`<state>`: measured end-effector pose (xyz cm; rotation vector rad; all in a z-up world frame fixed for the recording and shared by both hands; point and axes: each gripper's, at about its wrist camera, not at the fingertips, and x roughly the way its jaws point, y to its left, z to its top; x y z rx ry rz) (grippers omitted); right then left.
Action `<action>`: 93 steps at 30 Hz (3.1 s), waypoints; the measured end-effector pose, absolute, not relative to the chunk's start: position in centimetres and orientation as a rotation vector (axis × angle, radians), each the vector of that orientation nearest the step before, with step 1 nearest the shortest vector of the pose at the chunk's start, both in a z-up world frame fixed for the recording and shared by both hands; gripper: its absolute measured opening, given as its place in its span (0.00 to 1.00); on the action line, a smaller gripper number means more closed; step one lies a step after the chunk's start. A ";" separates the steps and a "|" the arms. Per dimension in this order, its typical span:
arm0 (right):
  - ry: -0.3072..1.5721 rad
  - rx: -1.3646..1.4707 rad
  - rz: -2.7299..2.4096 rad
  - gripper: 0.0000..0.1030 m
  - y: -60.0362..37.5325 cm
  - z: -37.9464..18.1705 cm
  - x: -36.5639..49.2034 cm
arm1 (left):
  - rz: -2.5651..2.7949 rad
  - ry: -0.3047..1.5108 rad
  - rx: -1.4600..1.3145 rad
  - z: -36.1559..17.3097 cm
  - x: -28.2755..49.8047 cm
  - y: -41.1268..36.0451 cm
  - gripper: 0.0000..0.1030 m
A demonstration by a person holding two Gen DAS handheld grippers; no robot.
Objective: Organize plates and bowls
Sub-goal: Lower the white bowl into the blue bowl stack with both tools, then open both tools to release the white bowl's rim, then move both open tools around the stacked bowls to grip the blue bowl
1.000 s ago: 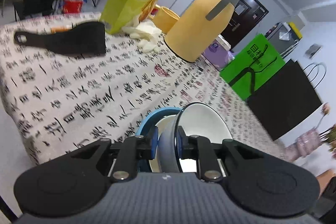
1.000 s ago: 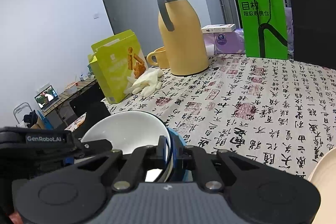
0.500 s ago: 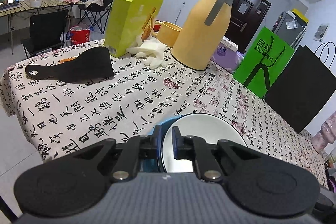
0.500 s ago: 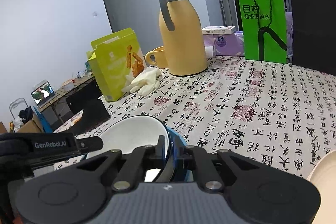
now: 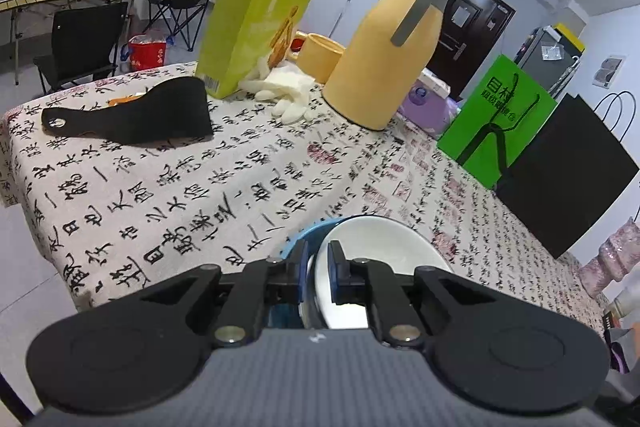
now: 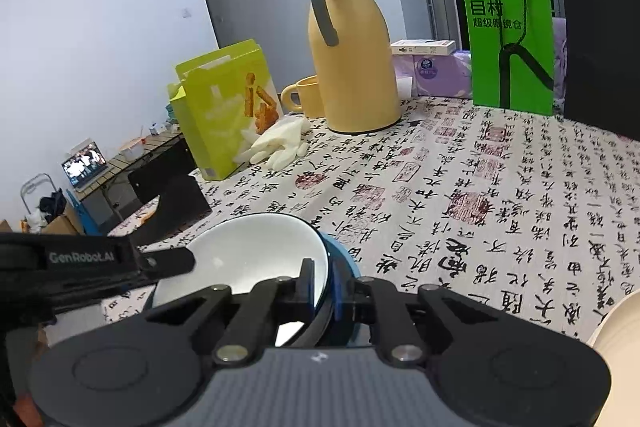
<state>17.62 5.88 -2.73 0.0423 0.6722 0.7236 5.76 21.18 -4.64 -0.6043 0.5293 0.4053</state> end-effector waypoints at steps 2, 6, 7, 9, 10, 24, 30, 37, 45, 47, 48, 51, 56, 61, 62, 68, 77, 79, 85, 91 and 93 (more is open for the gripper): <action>0.654 0.054 0.730 0.10 5.4 -2.4 17.4 | 0.397 0.531 -0.610 -4.7 5.7 21.2 0.11; 0.643 0.042 0.735 0.11 5.3 -2.1 17.2 | 0.394 0.542 -0.579 -4.7 5.9 21.0 0.11; 0.649 0.036 0.733 0.11 5.4 -2.2 17.2 | 0.391 0.546 -0.572 -4.7 6.0 20.9 0.11; 0.662 0.028 0.729 0.10 5.6 -2.4 17.2 | 0.394 0.552 -0.548 -4.7 6.2 20.7 0.11; 0.667 0.026 0.727 0.10 5.7 -2.5 17.2 | 0.394 0.556 -0.538 -4.7 6.3 20.7 0.11; 0.609 0.058 0.704 0.26 4.2 -1.6 15.8 | 0.374 0.534 -0.406 -3.4 6.1 20.3 0.36; 0.580 0.050 0.670 0.54 3.4 -1.0 14.9 | 0.360 0.502 -0.372 -2.7 5.4 20.1 0.52; 0.573 0.051 0.626 0.87 2.0 -0.7 14.3 | 0.331 0.458 -0.312 -1.8 4.6 19.3 0.81; 0.586 0.053 0.588 1.00 0.4 -0.6 13.8 | 0.247 0.400 -0.312 -1.2 3.4 18.2 1.00; 0.585 0.059 0.581 1.00 -0.2 -0.6 13.5 | 0.243 0.396 -0.305 -1.1 3.3 17.8 1.00; 0.584 0.063 0.578 1.00 -0.5 -0.6 13.4 | 0.242 0.395 -0.303 -1.0 3.2 17.6 1.00; 0.582 0.069 0.573 1.00 -1.2 -0.5 13.1 | 0.234 0.389 -0.299 -1.0 2.9 17.1 1.00; 0.577 0.079 0.570 1.00 -2.1 -0.4 12.5 | 0.226 0.386 -0.287 -0.8 2.4 16.2 1.00; 0.577 0.095 0.564 1.00 -3.0 -0.4 12.0 | 0.213 0.382 -0.273 -0.7 2.0 15.4 1.00; 0.578 0.098 0.563 1.00 -3.2 -0.4 11.9 | 0.209 0.381 -0.269 -0.7 1.9 15.2 1.00; 0.588 0.118 0.556 1.00 -4.1 -0.6 11.5 | 0.199 0.385 -0.264 -0.7 1.7 14.6 1.00; 0.630 0.160 0.545 1.00 -4.7 -0.9 11.1 | 0.178 0.388 -0.268 -0.8 1.5 14.9 1.00; 0.644 0.175 0.548 1.00 -4.6 -0.9 11.0 | 0.176 0.390 -0.268 -0.9 1.5 15.2 1.00; 0.694 0.199 0.554 1.00 -3.6 -1.3 10.9 | 0.166 0.408 -0.269 -0.9 1.9 16.6 1.00; 0.730 0.222 0.563 1.00 -2.5 -1.6 11.6 | 0.167 0.425 -0.278 -1.2 2.3 18.8 1.00; 0.738 0.229 0.565 1.00 -1.9 -1.7 11.8 | 0.170 0.432 -0.284 -1.3 2.4 19.4 1.00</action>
